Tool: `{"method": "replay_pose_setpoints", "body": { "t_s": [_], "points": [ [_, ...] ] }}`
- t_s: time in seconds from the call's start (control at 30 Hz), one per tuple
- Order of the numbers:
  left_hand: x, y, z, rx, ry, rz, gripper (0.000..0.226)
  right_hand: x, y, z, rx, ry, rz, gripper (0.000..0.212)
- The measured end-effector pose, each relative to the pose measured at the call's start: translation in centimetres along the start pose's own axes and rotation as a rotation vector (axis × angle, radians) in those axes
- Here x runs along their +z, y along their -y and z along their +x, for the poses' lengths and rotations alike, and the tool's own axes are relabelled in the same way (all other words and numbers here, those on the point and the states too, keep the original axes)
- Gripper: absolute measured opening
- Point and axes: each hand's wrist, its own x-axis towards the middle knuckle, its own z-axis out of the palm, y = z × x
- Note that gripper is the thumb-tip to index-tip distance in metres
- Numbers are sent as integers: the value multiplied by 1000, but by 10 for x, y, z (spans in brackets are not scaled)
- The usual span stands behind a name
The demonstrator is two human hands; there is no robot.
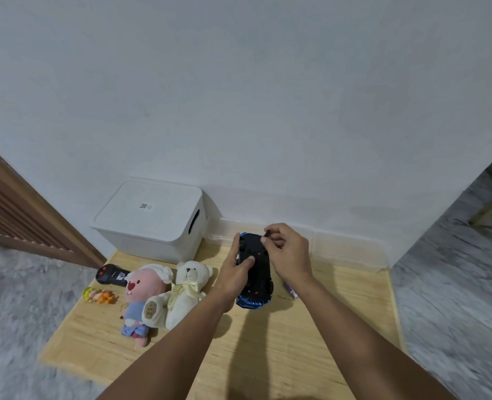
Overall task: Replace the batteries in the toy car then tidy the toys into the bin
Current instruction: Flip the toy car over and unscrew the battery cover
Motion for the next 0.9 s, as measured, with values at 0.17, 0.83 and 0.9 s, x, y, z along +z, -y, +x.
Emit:
{"method": "replay_pose_setpoints", "body": {
  "t_s": [0.17,0.83,0.9],
  "points": [
    [-1,2,1,-4,-6,15,69,-6,1,5,-15,-30,34,17],
    [2,-2,-3,12,24,65,65,-4,-9,5,-11,14,7,17],
    [2,-2,-3,11,23,65,65,-4,-9,5,-10,18,-3,18]
  ]
}}
